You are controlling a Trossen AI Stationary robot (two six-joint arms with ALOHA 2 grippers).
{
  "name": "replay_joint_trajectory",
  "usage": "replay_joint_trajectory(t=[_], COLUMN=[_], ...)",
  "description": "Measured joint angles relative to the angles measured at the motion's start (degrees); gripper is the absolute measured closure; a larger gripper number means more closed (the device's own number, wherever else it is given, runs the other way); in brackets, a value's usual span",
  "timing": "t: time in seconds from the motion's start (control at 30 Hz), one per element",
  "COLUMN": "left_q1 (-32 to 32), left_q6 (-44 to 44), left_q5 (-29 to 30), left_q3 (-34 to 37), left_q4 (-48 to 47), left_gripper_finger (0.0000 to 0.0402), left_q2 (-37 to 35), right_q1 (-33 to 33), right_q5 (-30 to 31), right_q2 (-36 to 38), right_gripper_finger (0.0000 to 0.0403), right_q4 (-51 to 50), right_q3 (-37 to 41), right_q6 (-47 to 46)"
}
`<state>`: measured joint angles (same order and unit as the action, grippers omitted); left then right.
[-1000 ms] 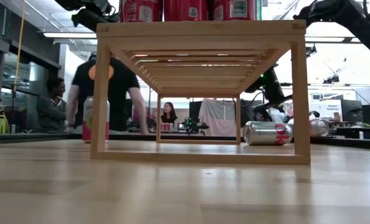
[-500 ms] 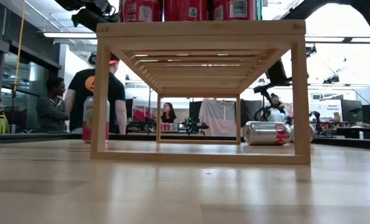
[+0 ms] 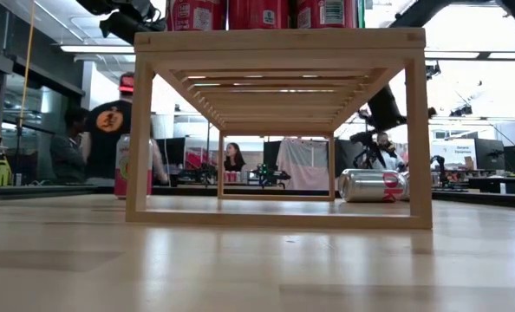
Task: Place canned beverage on shelf
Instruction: Put the top left red-silver soda can on the shelf
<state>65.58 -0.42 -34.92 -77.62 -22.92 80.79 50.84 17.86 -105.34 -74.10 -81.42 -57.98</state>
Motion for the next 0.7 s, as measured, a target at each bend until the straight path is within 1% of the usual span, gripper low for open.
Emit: replay_joint_trajectory(t=[0.07,0.13,0.3,0.43,0.5,0.6,0.7], left_q1=[0.0,0.0,-0.2,-1.9,-3.3,-5.4,-8.4], left_q6=[-0.5,-0.8,-1.6,-2.4,-3.6,-2.7,0.1], left_q5=[0.0,0.0,0.0,-0.2,-3.1,-11.5,-18.9], left_q3=[0.0,0.0,0.0,0.0,0.0,0.0,0.0], left_q4=[0.0,0.0,0.1,1.2,1.8,2.3,2.9], left_gripper_finger=[0.0402,0.0402,0.0401,0.0402,0.0401,0.0402,0.0402], left_q2=[0.0,0.0,0.0,0.0,0.0,0.0,-0.2], right_q1=[0.2,1.2,3.9,6.5,7.6,8.6,7.7], right_q5=[-0.9,-0.8,0.1,-0.9,-1.5,-1.5,0.0], right_q2=[1.8,3.6,4.7,4.7,4.7,4.7,4.8], right_gripper_finger=[0.0048,0.0048,0.0048,0.0048,0.0048,0.0048,0.0048], right_q4=[3.9,7.4,12.6,19.9,21.5,21.7,23.6], right_q3=[4.7,7.7,11.7,15.0,16.5,18.8,20.0], right_q6=[-2.5,-3.9,-0.2,3.9,5.4,8.0,9.0])
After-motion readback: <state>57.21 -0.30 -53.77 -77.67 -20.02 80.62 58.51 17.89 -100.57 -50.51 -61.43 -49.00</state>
